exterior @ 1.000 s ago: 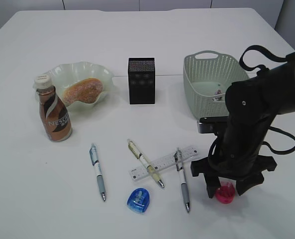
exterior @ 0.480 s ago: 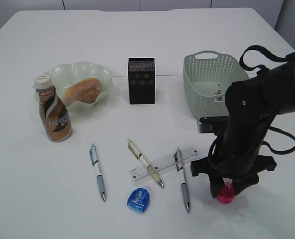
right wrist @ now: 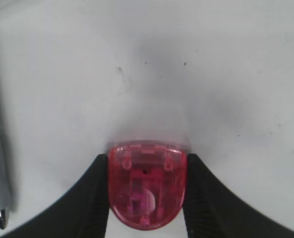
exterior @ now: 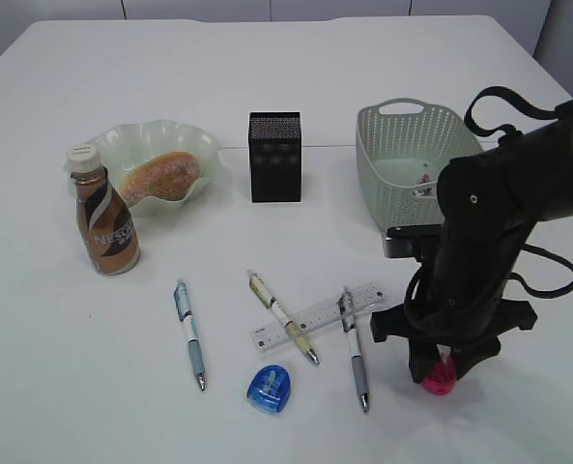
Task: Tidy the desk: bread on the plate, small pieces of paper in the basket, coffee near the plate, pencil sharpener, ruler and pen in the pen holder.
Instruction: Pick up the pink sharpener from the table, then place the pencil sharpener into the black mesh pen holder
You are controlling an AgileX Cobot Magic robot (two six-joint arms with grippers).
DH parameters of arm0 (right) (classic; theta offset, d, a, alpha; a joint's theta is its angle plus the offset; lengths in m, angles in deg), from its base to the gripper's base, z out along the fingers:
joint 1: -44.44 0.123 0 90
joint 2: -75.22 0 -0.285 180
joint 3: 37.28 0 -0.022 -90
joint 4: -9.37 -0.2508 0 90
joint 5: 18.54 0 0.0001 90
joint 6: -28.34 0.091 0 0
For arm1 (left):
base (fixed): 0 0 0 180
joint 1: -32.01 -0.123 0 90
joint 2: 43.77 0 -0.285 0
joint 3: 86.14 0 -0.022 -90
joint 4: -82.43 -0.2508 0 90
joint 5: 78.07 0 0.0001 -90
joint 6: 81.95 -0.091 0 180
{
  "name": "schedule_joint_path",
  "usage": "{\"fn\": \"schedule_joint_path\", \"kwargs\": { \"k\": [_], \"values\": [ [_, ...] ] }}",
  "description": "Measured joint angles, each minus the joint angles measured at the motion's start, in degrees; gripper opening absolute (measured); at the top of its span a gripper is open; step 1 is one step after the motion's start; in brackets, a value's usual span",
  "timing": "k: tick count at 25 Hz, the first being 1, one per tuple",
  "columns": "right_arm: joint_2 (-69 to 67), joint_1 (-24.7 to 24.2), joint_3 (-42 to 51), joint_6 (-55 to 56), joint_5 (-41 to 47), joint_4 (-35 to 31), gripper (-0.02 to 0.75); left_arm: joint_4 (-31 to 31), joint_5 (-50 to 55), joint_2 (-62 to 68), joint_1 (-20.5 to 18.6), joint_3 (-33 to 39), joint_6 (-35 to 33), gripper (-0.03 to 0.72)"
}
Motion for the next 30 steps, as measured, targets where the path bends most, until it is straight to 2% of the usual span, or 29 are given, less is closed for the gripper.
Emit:
{"fn": "schedule_joint_path", "kwargs": {
  "k": [4, 9, 14, 18, 24, 30],
  "values": [
    [0.0, 0.0, -0.28, -2.59, 2.12, 0.86, 0.319, 0.04, 0.0, 0.0, 0.0, 0.0, 0.0, 0.434],
    [0.0, 0.0, -5.43, -6.45, 9.88, 2.41, 0.319, 0.13, 0.0, 0.0, 0.0, 0.0, 0.0, 0.433],
    [0.0, 0.0, -16.35, -12.22, 18.17, 2.63, 0.319, 0.17, 0.0, 0.0, 0.0, 0.0, 0.13, 0.434],
    [-0.09, 0.0, -26.13, -18.97, 20.84, 2.63, 0.319, 0.17, 0.0, 0.0, 0.0, 0.0, 0.13, 0.434],
    [-0.41, 0.0, -38.4, -21.58, 19.98, 2.52, 0.319, 0.26, 0.0, 0.0, 0.0, 0.0, 0.13, 0.434],
    [-0.54, 0.0, -43.07, -21.78, 11.73, 0.86, 0.319, 0.26, 0.0, 0.0, 0.0, 0.0, 0.13, 0.434]
  ]
}}
